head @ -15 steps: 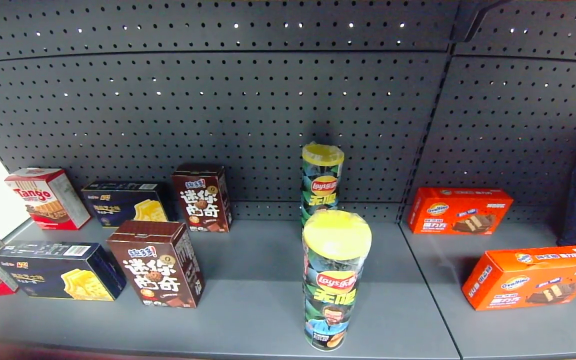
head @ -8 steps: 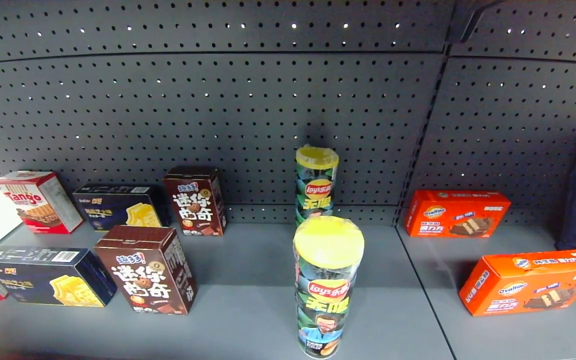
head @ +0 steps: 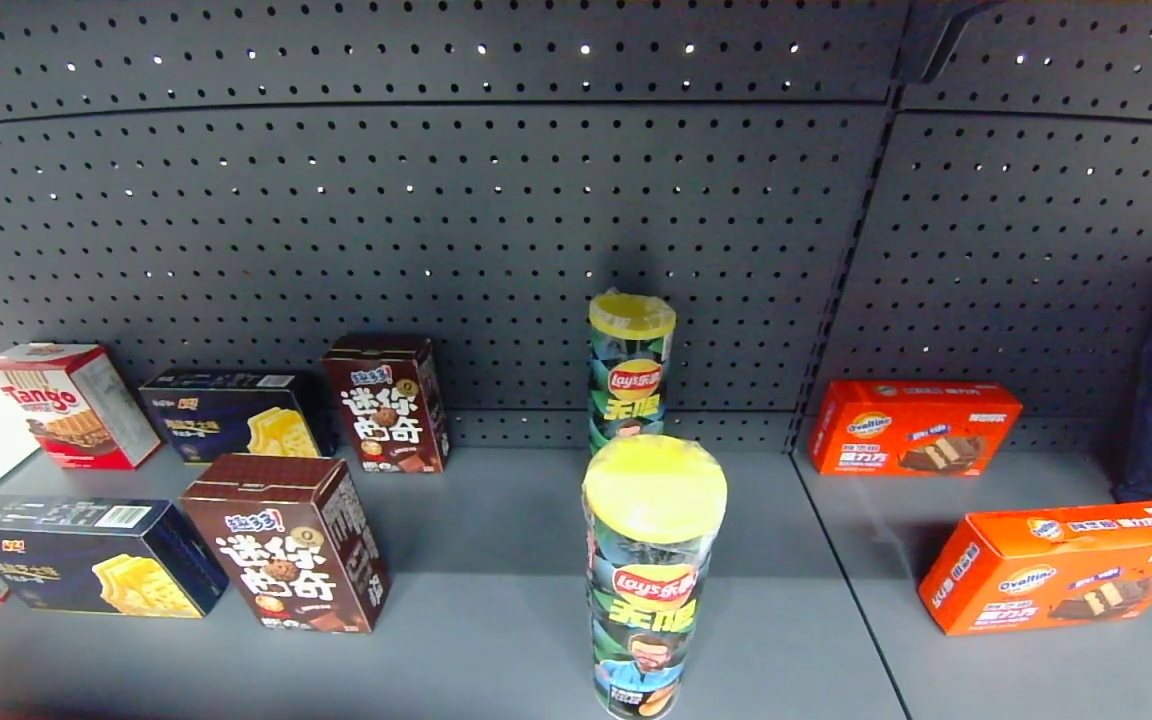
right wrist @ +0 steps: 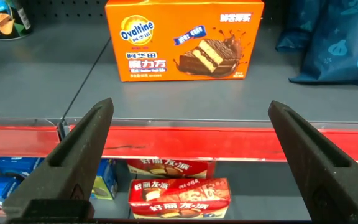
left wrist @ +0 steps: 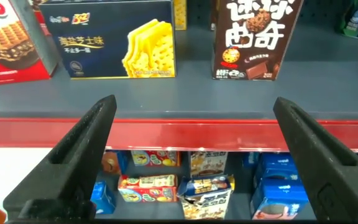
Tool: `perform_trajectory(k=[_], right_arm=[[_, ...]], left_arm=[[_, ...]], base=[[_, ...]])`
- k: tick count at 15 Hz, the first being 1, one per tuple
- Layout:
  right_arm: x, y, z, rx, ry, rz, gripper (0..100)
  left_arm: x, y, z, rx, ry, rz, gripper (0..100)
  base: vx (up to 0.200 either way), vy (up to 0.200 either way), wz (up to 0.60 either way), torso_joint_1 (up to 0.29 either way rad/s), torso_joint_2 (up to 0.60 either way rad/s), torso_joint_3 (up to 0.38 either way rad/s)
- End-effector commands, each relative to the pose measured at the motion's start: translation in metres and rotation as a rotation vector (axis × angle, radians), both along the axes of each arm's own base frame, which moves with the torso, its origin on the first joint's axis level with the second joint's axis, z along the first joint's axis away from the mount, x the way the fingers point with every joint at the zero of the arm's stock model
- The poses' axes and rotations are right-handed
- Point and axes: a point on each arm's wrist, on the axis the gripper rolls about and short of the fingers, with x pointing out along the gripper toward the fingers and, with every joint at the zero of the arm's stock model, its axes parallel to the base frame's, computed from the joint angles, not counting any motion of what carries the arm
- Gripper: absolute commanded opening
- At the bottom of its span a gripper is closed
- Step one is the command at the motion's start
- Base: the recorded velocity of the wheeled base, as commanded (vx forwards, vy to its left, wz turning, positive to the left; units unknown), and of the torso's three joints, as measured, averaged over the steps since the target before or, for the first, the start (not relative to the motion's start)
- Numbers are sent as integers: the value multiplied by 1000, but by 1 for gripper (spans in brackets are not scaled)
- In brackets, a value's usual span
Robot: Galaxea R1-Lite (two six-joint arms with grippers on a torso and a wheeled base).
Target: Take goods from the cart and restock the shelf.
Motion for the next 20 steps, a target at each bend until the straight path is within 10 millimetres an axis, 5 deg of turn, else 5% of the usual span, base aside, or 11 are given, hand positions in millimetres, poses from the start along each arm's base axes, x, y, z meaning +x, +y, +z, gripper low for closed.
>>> perform_trajectory(k=[1,20], right_arm=[[0,0,0,0,-1,1,100],[0,0,0,0,-1,2,100]], left_arm=[[0,0,0,-1,-1,1,100],[0,-1,0,53,3,-23,100]], base=[[0,0,0,0,0,0],[-11,0,0,0,0,0]])
